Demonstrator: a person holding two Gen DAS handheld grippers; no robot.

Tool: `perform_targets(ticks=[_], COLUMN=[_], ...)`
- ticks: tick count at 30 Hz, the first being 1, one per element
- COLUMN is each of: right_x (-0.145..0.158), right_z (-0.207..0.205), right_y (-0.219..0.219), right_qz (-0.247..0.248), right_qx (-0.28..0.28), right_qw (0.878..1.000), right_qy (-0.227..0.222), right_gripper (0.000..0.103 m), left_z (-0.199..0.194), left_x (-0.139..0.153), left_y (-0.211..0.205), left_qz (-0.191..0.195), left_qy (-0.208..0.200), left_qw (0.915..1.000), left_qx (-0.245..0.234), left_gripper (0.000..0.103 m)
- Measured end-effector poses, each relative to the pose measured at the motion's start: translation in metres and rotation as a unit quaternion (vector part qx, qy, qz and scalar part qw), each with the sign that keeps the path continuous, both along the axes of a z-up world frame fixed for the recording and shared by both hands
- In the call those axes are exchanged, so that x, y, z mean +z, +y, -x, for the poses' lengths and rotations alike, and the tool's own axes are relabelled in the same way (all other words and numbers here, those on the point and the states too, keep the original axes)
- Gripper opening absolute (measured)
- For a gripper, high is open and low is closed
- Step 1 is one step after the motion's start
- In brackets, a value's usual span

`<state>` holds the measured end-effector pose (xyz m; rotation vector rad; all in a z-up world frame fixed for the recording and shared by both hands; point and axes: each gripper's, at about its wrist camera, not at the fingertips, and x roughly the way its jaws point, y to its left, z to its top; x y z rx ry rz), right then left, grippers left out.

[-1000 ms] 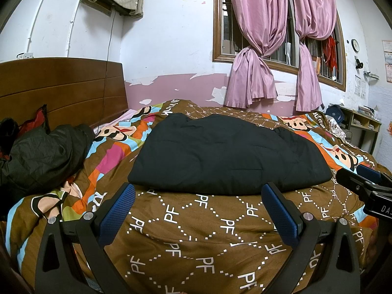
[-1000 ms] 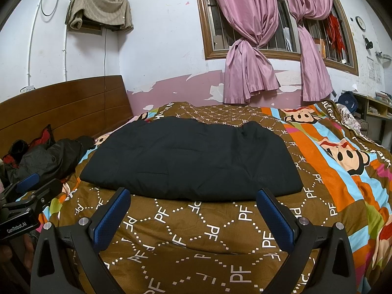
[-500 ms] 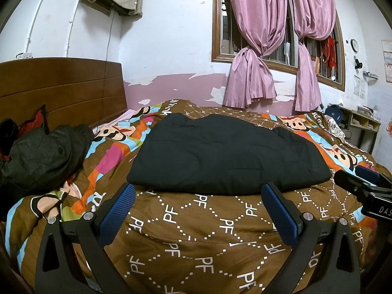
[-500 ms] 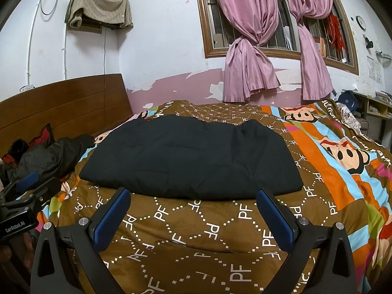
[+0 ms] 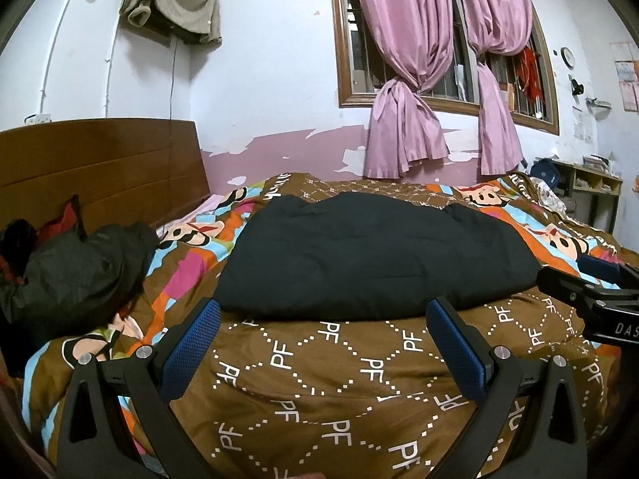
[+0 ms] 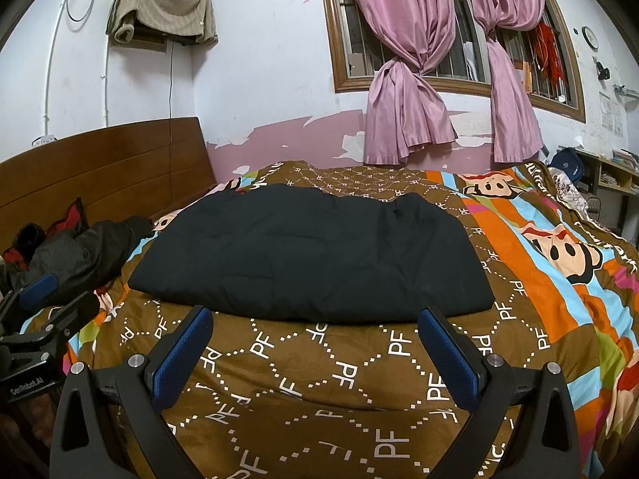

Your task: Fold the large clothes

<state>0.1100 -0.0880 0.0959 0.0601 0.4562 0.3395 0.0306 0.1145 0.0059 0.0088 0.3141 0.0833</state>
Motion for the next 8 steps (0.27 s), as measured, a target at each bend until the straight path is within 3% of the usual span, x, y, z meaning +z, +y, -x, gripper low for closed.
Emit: perform_targets(ticks=[8], right_x=[-0.0018], right_z=[0.0032], right_y=[0.0], right_qz=[0.002], right_qx=[0.001], right_qw=[1.0], right_qy=[0.002], right_gripper=[0.103], left_z=[-0.0031], left_x=[-0.0042], left_y=[0.0058], left_qz=[-0.004], left_qy=[0.001], left_qw=[1.0], left_qx=[0.0], left_gripper=[0.101])
